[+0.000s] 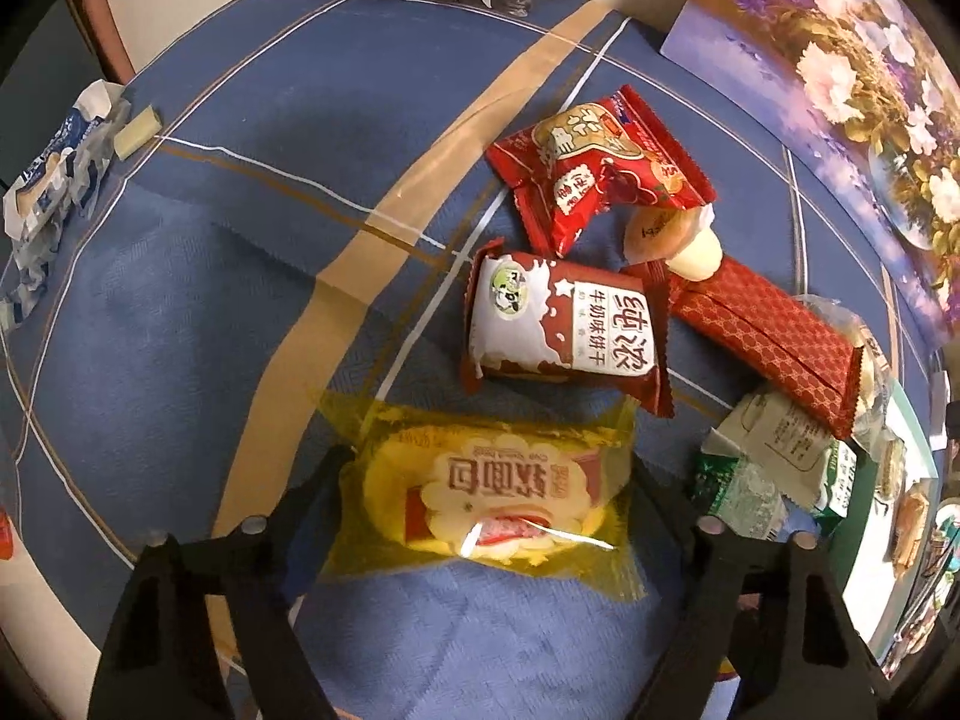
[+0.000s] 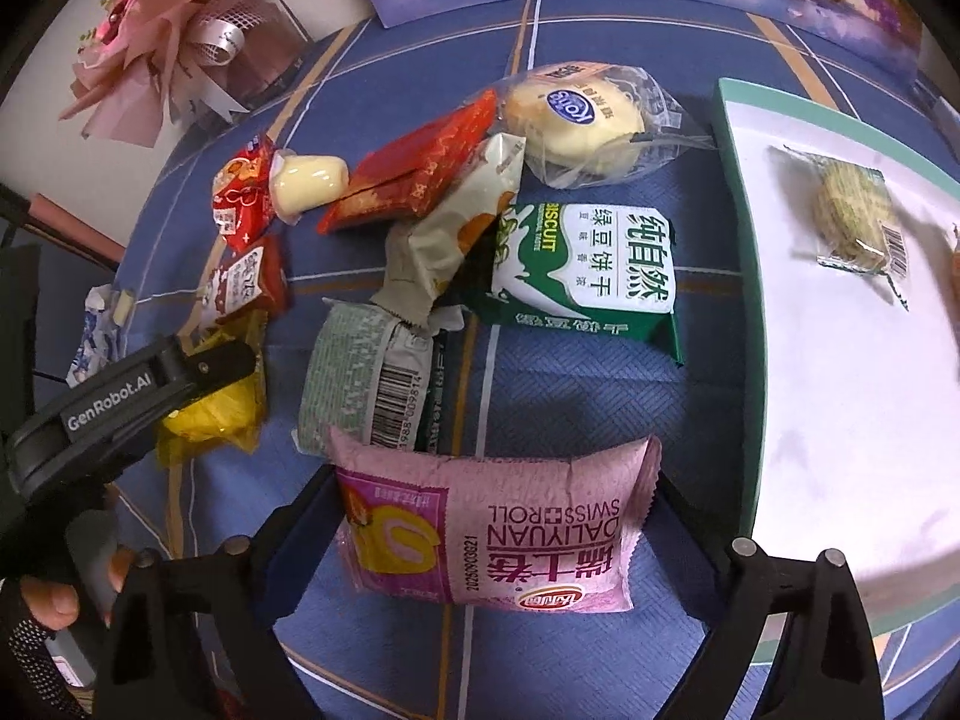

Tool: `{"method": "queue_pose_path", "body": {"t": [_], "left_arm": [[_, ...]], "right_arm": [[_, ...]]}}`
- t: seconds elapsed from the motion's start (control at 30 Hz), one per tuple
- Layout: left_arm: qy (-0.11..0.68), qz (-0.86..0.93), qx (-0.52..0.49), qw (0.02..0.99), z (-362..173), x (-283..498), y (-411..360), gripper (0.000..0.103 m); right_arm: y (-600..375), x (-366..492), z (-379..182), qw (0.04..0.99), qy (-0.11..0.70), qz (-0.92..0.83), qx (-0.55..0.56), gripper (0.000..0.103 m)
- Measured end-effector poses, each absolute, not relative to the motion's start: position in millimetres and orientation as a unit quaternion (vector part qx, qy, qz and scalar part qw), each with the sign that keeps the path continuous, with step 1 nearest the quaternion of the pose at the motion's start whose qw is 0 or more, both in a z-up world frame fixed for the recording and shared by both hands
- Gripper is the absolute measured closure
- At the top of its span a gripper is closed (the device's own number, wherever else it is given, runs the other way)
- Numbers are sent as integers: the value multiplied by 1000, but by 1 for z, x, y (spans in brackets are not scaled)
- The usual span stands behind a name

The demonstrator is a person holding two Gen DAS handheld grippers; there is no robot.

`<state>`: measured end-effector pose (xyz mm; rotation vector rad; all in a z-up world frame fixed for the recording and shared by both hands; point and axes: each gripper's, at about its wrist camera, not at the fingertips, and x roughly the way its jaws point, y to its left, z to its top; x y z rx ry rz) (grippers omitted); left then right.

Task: Organize snacks
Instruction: 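Grasp the yellow bread bag with the left tool while the right tool grasps the pink Swiss roll, then lower both snacks into the white tray and open both tools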

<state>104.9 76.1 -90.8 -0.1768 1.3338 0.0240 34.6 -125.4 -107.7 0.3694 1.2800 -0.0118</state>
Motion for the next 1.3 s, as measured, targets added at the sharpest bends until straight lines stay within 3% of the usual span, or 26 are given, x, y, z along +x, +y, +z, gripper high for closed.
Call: {"method": "queue_pose_path", "body": {"t": [0.57,1.3], "left_arm": [[623,17,-42,781,-86,85,60,22],[547,-19,-20,836,-9,63,14,22]], "right_arm": [[-116,24,-103,783,601,-7,158,22],[-193,7,-46,817,527,-63,226,23]]}}
